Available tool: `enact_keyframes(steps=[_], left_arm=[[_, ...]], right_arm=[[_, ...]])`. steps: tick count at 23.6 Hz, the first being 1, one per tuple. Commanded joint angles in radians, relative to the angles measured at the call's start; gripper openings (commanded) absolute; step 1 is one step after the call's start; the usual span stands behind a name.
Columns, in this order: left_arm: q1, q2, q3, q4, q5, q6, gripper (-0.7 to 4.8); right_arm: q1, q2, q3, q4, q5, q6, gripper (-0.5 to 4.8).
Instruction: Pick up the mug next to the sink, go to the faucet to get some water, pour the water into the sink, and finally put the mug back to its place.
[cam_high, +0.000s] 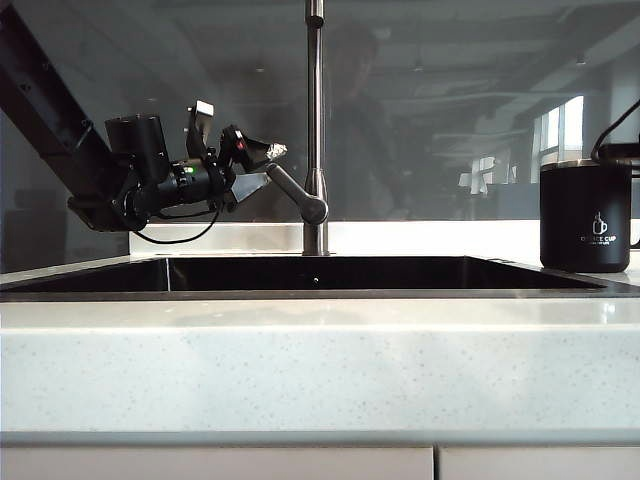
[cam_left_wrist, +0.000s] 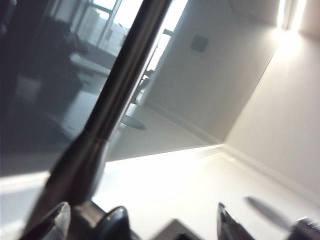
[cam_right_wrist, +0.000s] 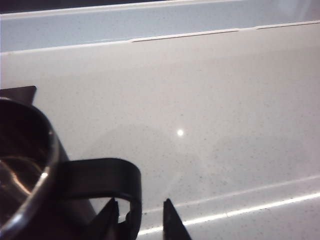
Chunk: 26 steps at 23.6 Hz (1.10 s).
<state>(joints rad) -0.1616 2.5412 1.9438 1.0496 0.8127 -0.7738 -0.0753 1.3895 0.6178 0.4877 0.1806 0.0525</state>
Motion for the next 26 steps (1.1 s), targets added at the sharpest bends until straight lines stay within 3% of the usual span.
enact_keyframes(steps=[1,3,5,7,8,9,11,13,20,26], left_arm=[[-0.002,-0.003,0.000,0.006,0.060,-0.203,3.71],[-0.001,-0.003,0.001,0.007,0.095,-0.320,3.71],[-0.001,-0.003,0.001,0.020,0.183,-0.341,3.70],[-0.002,-0.003,0.001,0.157,0.323,-0.360,3.27],[-0.002,-0.005,0.001,0.285,0.353,-0.443,3.26],[-0.001,-0.008,0.001,0.415,0.334,-0.548,3.29],[0.002,-0.030,0.001,0.415,0.328,-0.601,3.37],[0.002,-0.056,0.001,0.415,0.338,-0.607,3.42],[0.000,-0.158,0.001,0.415,0.371,-0.584,3.55],[0.000,-0.246,0.000,0.415,0.490,-0.580,4.19]], right_arm=[[0.002,-0.053,0.004,-0.055,0.000,0.001,1.30],[0.002,-0.106,0.004,-0.114,-0.001,0.014,1.30],[0.003,-0.162,0.004,-0.177,-0.027,0.057,1.30],[0.014,-0.226,0.004,-0.243,-0.084,0.061,1.25],[0.028,-0.262,0.004,-0.275,-0.107,0.060,1.17],[0.051,-0.296,0.004,-0.302,-0.136,0.060,0.70],[0.078,-0.328,0.004,-0.323,-0.143,0.061,0.34],[0.106,-0.356,0.004,-0.335,-0.143,0.061,-0.06],[0.182,-0.437,0.004,-0.351,-0.143,0.117,-0.06],[0.218,-0.500,0.004,-0.367,-0.161,0.161,-0.06]])
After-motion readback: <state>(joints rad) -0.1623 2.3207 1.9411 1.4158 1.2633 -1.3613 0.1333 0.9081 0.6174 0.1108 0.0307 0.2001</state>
